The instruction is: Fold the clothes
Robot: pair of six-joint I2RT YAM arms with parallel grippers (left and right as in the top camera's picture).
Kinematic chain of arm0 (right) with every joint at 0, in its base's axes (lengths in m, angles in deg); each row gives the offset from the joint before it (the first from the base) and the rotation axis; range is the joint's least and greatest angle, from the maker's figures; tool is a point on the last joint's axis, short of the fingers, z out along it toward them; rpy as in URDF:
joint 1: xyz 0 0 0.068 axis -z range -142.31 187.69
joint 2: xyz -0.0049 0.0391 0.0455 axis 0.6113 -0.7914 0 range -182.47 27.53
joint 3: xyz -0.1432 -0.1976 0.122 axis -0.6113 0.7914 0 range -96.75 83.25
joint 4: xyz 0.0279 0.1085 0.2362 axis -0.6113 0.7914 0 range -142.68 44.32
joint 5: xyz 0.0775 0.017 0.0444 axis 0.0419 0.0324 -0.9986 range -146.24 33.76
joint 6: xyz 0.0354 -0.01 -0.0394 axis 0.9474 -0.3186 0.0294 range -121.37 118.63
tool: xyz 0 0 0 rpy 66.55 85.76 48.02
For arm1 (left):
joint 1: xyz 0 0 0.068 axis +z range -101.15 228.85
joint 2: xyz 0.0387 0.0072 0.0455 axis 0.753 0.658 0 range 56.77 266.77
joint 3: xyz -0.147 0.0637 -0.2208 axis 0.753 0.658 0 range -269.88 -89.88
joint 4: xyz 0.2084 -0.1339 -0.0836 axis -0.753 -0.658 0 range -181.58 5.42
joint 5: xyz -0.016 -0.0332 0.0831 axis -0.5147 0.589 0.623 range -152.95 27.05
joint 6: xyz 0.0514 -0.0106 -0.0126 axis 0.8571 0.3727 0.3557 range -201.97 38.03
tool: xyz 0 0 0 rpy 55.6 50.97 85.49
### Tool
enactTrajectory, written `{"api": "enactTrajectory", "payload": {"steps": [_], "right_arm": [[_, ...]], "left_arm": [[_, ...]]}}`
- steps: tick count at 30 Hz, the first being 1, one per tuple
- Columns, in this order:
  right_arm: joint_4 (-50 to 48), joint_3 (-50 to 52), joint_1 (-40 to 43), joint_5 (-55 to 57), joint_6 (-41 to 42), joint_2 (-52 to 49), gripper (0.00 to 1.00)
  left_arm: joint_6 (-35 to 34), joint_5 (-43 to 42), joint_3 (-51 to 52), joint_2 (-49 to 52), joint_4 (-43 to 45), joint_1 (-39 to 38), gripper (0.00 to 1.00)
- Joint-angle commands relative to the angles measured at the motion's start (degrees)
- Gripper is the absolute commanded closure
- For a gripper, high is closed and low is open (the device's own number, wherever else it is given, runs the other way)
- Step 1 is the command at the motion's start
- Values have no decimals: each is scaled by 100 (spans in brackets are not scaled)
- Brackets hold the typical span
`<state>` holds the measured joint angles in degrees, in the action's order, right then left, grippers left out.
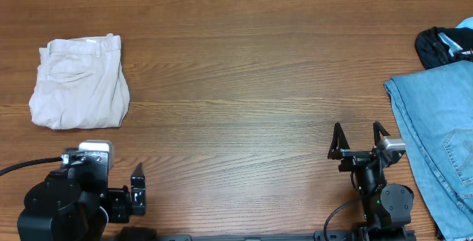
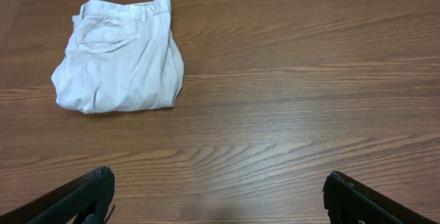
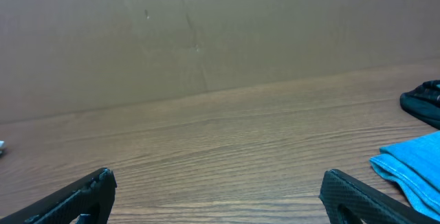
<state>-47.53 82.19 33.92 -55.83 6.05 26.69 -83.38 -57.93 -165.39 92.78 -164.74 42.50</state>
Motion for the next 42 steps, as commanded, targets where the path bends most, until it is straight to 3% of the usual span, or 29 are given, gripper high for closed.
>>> {"api": "enactTrajectory", "payload": {"steps": [1, 11, 16, 32, 42], "right_arm": [[-37, 61, 26, -11, -17, 68, 0], [-35, 61, 26, -11, -17, 68, 0], [-35, 61, 26, -11, -17, 68, 0], [-35, 61, 26, -11, -17, 68, 0], [-37, 61, 26, -11, -20, 68, 0]], "left_arm": [[-52, 50, 2, -2, 22, -22, 0], [-72, 286, 87, -138, -28, -4, 0], [-31, 289, 892, -457, 542, 201, 0], [-291, -17, 5438, -3130, 4291, 378, 0], [-186, -46, 7289, -3585, 7147, 393, 0]]}}
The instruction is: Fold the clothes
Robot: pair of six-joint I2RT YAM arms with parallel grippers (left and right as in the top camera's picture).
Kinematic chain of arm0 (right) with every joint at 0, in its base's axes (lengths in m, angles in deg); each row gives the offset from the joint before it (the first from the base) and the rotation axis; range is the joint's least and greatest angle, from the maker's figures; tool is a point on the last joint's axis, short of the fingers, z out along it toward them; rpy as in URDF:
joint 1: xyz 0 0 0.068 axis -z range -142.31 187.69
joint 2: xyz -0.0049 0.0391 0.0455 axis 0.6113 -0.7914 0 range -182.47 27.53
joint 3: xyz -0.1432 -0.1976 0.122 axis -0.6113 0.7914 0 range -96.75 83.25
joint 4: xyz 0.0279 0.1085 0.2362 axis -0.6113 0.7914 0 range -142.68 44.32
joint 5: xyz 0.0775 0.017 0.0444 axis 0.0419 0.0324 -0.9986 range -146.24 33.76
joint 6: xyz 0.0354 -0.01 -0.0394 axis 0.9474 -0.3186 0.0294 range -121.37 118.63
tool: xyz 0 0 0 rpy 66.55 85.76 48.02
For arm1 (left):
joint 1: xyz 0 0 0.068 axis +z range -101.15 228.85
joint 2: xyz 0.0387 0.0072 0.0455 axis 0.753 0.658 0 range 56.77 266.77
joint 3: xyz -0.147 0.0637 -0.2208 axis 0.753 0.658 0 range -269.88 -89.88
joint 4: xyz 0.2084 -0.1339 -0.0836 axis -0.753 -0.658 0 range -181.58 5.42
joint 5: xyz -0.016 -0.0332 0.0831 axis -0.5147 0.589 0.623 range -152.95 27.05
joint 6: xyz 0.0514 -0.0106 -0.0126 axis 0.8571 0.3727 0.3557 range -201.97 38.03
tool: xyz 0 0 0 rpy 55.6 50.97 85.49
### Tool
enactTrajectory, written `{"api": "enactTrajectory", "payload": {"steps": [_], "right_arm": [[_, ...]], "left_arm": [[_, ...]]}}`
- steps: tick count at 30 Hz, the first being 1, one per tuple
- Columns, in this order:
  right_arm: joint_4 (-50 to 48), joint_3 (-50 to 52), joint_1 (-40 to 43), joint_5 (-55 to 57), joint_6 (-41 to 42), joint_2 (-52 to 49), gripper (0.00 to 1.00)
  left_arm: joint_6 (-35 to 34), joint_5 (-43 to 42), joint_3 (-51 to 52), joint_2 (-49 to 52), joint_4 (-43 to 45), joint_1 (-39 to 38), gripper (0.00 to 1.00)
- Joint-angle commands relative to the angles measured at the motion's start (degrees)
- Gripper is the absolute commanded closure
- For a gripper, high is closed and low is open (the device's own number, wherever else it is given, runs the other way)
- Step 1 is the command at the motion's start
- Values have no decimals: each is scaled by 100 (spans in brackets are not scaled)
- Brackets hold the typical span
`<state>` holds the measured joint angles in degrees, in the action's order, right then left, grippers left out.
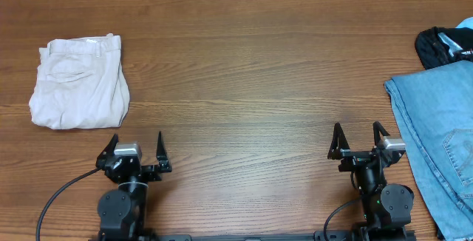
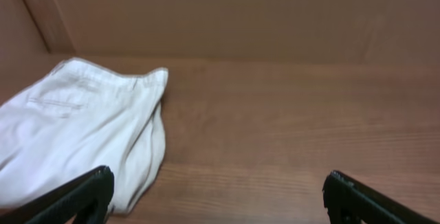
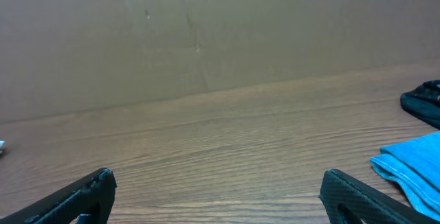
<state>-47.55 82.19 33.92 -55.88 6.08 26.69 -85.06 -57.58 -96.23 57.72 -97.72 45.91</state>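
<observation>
Folded cream trousers (image 1: 80, 83) lie at the table's far left, also filling the left of the left wrist view as white cloth (image 2: 75, 135). Unfolded blue jeans (image 1: 436, 137) spread over the right edge; a blue corner (image 3: 412, 172) shows in the right wrist view. My left gripper (image 1: 135, 146) rests open near the front edge, below and right of the trousers, nothing between its fingertips (image 2: 82, 196). At the front right, my right gripper (image 1: 359, 137) stands open too, left of the jeans, holding nothing.
A dark garment (image 1: 442, 45) with a light blue patch lies bunched at the back right, seen as a dark lump (image 3: 423, 104) from the right wrist. A brown cardboard wall (image 3: 206, 31) stands behind the wooden table (image 1: 251, 86).
My left arm has shifted right and settled low near the front edge, its camera now looking level at the trousers instead of down on them. The right arm and all clothes are unchanged.
</observation>
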Motion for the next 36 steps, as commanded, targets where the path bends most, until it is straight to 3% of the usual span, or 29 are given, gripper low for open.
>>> {"api": "enactTrajectory", "payload": {"steps": [1, 7, 36], "right_arm": [[-33, 61, 26, -7, -20, 68, 0], [-33, 61, 26, -7, -20, 68, 0], [-33, 61, 26, -7, -20, 68, 0]], "left_arm": [[96, -122, 531, -79, 780, 63, 0], [890, -433, 612, -79, 883, 232, 0], [870, -452, 608, -70, 881, 297, 0]]}}
